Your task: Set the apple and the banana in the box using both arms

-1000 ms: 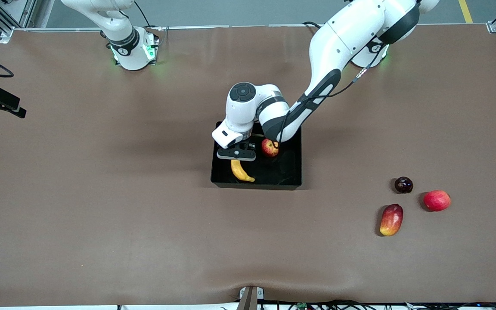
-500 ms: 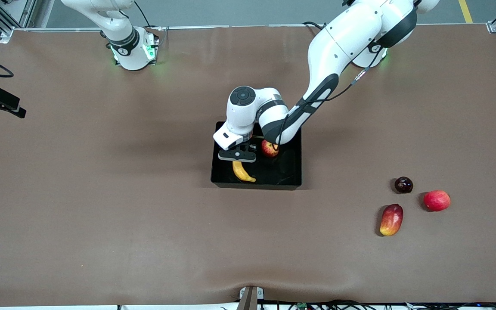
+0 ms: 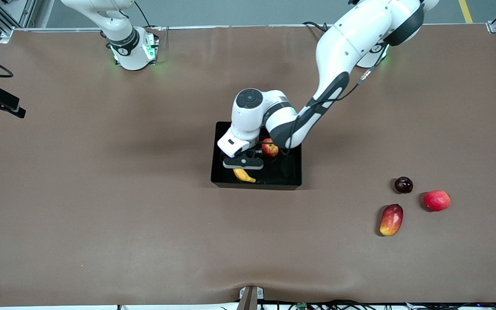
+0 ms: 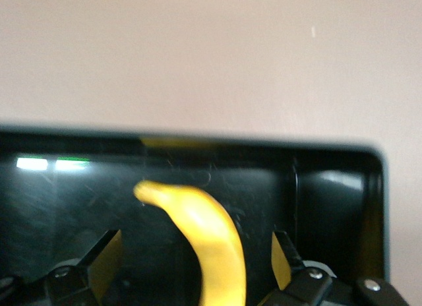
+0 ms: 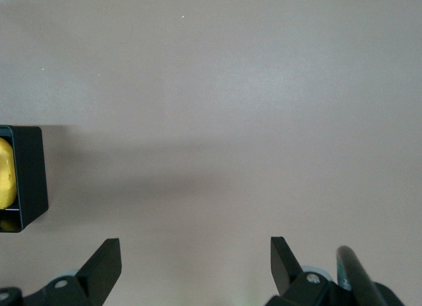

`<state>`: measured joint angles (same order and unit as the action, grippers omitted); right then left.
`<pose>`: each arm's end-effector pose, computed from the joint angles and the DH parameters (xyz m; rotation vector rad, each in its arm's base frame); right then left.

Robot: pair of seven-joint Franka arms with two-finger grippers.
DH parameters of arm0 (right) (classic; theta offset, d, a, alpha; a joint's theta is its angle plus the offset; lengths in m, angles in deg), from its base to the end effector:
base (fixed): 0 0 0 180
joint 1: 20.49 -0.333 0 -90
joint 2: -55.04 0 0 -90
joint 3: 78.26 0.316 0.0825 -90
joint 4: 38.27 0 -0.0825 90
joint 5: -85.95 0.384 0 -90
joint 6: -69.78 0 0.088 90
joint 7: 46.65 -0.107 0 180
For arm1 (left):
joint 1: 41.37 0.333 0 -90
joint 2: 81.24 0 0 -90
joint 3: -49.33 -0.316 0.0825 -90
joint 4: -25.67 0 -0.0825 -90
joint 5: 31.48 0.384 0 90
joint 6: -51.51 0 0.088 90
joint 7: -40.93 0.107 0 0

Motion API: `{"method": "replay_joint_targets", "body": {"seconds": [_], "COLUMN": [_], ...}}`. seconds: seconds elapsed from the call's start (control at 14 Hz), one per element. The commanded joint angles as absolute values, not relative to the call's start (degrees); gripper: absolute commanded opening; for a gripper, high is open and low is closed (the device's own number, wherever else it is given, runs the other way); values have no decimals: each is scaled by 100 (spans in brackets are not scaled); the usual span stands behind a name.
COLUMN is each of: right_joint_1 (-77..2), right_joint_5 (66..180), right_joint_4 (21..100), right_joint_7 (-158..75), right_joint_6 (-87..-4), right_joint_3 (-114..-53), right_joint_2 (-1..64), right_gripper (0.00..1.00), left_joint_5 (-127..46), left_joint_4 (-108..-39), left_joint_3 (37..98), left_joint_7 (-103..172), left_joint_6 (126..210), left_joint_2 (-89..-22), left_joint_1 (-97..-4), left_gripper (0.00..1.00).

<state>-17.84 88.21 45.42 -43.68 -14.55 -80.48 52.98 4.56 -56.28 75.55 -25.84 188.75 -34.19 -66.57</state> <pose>0.5544 -0.0422 0.6475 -3.1016 0.0461 0.0343 0.5256 -0.5303 0.2611 2.9905 0.0319 0.3996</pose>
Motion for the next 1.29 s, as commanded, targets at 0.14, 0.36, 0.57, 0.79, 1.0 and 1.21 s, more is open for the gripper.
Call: {"method": "replay_joint_targets", "body": {"seconds": [0.14, 0.36, 0.57, 0.79, 1.0, 1.21], "right_joint_1": [-1706, -1715, -1715, -1724, -1742, -1733], "right_joint_5": [8920, 8920, 8912, 8912, 8920, 8920], "right_joint_4": [4566, 4566, 4566, 4558, 4558, 4558], "right_joint_7": [-4383, -4383, -4375, -4375, -4383, -4375], "right_joint_6": [-1433, -1441, -1442, -1442, -1442, -1441], "right_joint_3": [-8037, -8037, -8037, -8037, -8037, -8028], "right_joint_2": [5364, 5355, 5355, 5355, 5355, 5355], "right_gripper": [100, 100, 100, 100, 100, 100], "left_joint_5": [369, -185, -861, -942, -1160, -1618], "left_joint_4": [-5782, -5774, -5774, -5774, -5774, -5765], "left_joint_3": [7702, 7711, 7693, 7702, 7711, 7710], "left_joint_7": [-2675, -2194, -1411, -849, -15, 671], "left_joint_6": [17994, 17255, 16693, 15884, 15348, 14908], "left_joint_2": [-4527, -5064, -5564, -6092, -6435, -6725], "left_joint_1": [-6081, -5623, -5114, -4604, -4243, -3813], "left_gripper": [100, 100, 100, 100, 100, 100]}}
